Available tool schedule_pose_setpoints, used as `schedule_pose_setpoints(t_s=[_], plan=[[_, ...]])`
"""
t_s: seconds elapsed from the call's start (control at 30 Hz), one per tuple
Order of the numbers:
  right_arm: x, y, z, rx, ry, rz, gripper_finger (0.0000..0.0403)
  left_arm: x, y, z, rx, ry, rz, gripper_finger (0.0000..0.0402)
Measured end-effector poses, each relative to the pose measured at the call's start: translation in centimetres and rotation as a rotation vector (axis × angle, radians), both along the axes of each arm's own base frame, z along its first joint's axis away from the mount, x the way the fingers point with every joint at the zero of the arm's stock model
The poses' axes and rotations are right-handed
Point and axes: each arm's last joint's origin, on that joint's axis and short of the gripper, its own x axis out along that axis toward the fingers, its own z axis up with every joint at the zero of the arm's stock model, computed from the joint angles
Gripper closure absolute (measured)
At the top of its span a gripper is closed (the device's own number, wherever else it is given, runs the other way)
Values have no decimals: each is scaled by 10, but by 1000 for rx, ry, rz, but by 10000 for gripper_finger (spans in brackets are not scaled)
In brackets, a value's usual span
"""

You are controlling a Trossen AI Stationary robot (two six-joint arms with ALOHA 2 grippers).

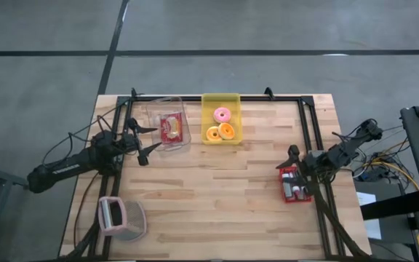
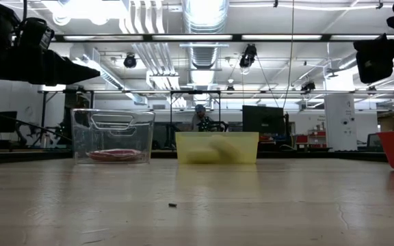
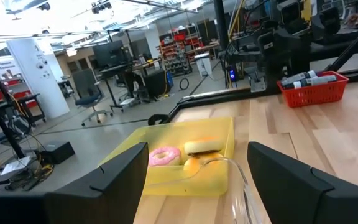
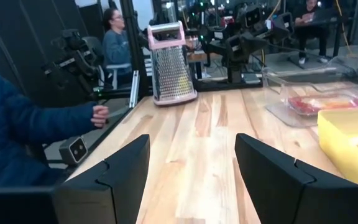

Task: Pick & Place Food Item
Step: Return to Home Position

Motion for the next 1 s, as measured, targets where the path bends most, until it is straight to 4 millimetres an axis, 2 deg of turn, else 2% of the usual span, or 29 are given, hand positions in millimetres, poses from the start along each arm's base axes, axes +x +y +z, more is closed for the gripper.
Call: schedule_pose_setpoints(t_s=[0.37, 1.0], plan=[[3, 2, -3, -70, -1, 4, 170, 0, 0, 0, 0, 0, 0, 124], [4, 3, -4, -76, 7, 6, 170, 0, 0, 0, 0, 0, 0, 124]])
